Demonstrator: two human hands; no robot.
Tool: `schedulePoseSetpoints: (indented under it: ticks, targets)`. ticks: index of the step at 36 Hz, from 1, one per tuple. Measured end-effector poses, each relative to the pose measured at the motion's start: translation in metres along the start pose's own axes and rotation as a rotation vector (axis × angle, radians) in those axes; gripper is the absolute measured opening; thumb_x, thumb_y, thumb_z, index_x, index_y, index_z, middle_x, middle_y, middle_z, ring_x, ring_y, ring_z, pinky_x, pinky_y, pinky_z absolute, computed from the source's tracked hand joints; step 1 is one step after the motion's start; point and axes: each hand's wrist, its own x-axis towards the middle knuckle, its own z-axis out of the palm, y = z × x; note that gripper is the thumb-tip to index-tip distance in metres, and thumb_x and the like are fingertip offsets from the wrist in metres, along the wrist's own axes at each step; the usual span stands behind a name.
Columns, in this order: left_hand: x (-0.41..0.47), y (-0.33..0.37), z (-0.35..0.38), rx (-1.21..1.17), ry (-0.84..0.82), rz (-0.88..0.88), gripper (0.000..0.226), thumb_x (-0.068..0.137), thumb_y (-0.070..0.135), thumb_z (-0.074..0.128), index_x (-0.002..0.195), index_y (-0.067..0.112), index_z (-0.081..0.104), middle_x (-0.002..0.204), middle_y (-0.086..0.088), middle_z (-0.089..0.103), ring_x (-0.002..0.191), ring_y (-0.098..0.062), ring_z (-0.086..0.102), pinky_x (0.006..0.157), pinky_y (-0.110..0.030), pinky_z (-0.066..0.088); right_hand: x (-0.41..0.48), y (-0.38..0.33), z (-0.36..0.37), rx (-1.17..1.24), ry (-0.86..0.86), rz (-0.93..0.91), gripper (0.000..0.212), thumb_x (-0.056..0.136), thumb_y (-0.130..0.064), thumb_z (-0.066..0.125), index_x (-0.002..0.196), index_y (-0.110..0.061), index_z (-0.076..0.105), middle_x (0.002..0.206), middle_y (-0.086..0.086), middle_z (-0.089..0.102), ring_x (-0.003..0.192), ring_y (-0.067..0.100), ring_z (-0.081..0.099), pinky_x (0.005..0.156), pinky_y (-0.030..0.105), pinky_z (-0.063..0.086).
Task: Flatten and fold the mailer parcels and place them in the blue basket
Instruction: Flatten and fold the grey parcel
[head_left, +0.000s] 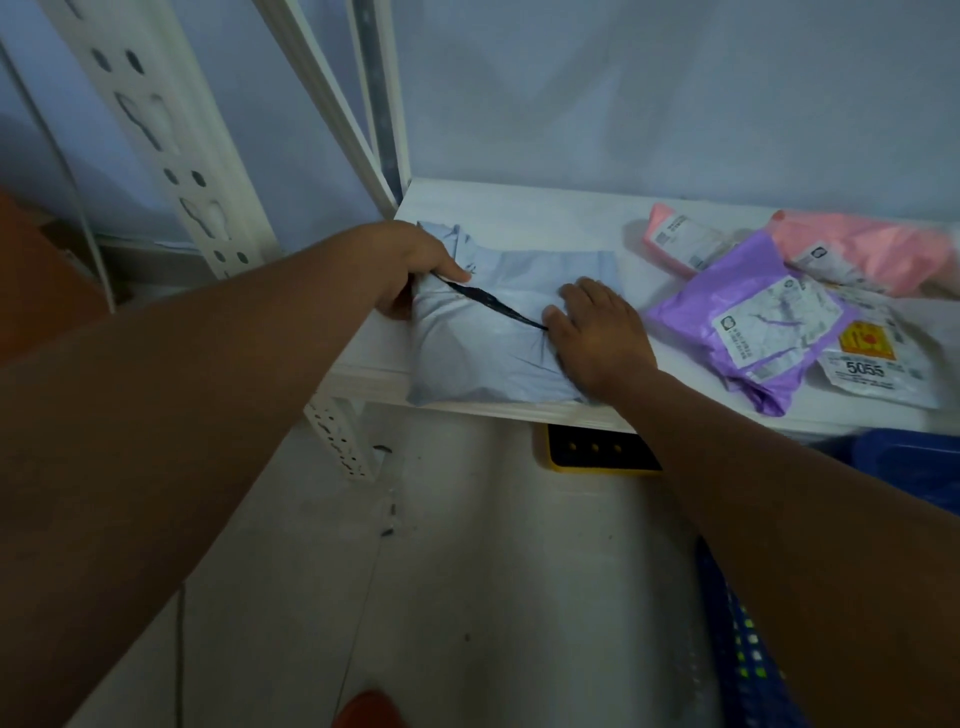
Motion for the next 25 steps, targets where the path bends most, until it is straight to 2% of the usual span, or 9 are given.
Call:
schedulePoseSetpoints:
  ticks: [3, 6, 8, 10, 13, 16, 18, 21, 25]
  targets:
    - [0.0, -0.002, -0.002, -0.068, -0.044, 0.072, 0.028, 0.081, 0.021, 0.081, 0.103, 0.01, 0.068, 0.111, -0.003, 0.07, 0.095, -0.02, 0.064, 0.099, -0.035, 0.051, -0.005, -0.003, -0.003, 0.122, -0.004, -0.042, 0.056, 0.1, -0.045, 0.034, 0.139, -0.007, 0.048, 0.143, 0.016, 0.048, 0.134, 0.033, 0.041, 0.114, 0.042, 0.029]
    - [-0.013, 0.005, -0.009, -0.206, -0.029, 0.327, 0.033, 0.076, 0.023, 0.085, 0.103, 0.011, 0.07, 0.101, -0.004, 0.073, 0.087, -0.015, 0.069, 0.09, -0.032, 0.057, -0.008, -0.008, -0.012, 0.347, 0.072, -0.023, 0.059, 0.095, -0.042, 0.036, 0.14, -0.006, 0.049, 0.141, 0.017, 0.051, 0.131, 0.034, 0.044, 0.114, 0.039, 0.03]
    - [-0.02, 0.017, -0.019, -0.321, 0.054, 0.553, 0.053, 0.067, 0.02, 0.092, 0.114, 0.008, 0.068, 0.107, -0.007, 0.073, 0.091, -0.017, 0.072, 0.082, -0.033, 0.06, -0.008, -0.013, -0.024, 0.417, 0.194, -0.045, 0.05, 0.092, -0.027, 0.041, 0.134, -0.004, 0.057, 0.134, 0.017, 0.058, 0.125, 0.034, 0.05, 0.109, 0.036, 0.034]
    - [-0.033, 0.029, -0.028, -0.319, 0.233, 0.806, 0.049, 0.068, 0.018, 0.092, 0.107, 0.011, 0.063, 0.103, 0.0, 0.069, 0.09, -0.009, 0.067, 0.077, -0.021, 0.056, -0.008, -0.02, -0.036, 0.502, 0.361, -0.017, 0.042, 0.09, -0.017, 0.045, 0.125, -0.006, 0.063, 0.127, 0.013, 0.064, 0.12, 0.031, 0.054, 0.105, 0.033, 0.037]
    - [-0.041, 0.033, -0.029, -0.111, 0.416, 1.127, 0.045, 0.074, 0.024, 0.086, 0.1, 0.022, 0.05, 0.101, 0.003, 0.058, 0.086, -0.008, 0.056, 0.075, -0.019, 0.049, -0.006, -0.028, -0.049, 0.754, 0.463, 0.201, 0.03, 0.092, -0.014, 0.048, 0.114, -0.015, 0.068, 0.114, 0.007, 0.068, 0.107, 0.023, 0.059, 0.098, 0.032, 0.043]
    - [-0.038, 0.015, -0.025, 0.257, 0.522, 1.354, 0.035, 0.072, 0.033, 0.072, 0.088, 0.032, 0.041, 0.087, 0.009, 0.045, 0.077, -0.013, 0.045, 0.067, -0.03, 0.036, -0.003, -0.032, -0.062, 1.228, 0.29, 0.476, 0.015, 0.095, -0.019, 0.05, 0.098, -0.018, 0.064, 0.092, 0.008, 0.066, 0.082, 0.024, 0.062, 0.076, 0.036, 0.05]
    - [-0.034, -0.009, -0.016, 0.427, 0.447, 1.399, 0.021, 0.074, 0.021, 0.057, 0.091, 0.019, 0.044, 0.089, 0.0, 0.047, 0.08, -0.019, 0.047, 0.071, -0.036, 0.037, -0.008, -0.032, -0.065, 1.479, 0.089, 0.627, 0.021, 0.101, -0.031, 0.047, 0.101, -0.014, 0.058, 0.089, 0.013, 0.063, 0.076, 0.029, 0.062, 0.071, 0.038, 0.053]
    - [-0.032, -0.052, -0.005, 0.588, 0.348, 1.334, 0.023, 0.073, 0.008, 0.054, 0.096, 0.008, 0.048, 0.097, -0.017, 0.051, 0.088, -0.031, 0.051, 0.077, -0.049, 0.045, -0.022, -0.032, -0.051, 1.681, -0.099, 0.703, 0.048, 0.101, -0.053, 0.04, 0.115, -0.01, 0.054, 0.099, 0.02, 0.064, 0.09, 0.038, 0.065, 0.082, 0.051, 0.057]
    - [-0.032, -0.089, -0.01, 0.758, 0.309, 1.204, 0.023, 0.073, 0.01, 0.055, 0.095, 0.011, 0.048, 0.101, -0.012, 0.051, 0.09, -0.029, 0.049, 0.078, -0.05, 0.045, -0.035, -0.037, -0.033, 1.871, -0.078, 0.717, 0.051, 0.1, -0.053, 0.042, 0.126, -0.011, 0.055, 0.115, 0.019, 0.065, 0.099, 0.033, 0.066, 0.081, 0.047, 0.058]
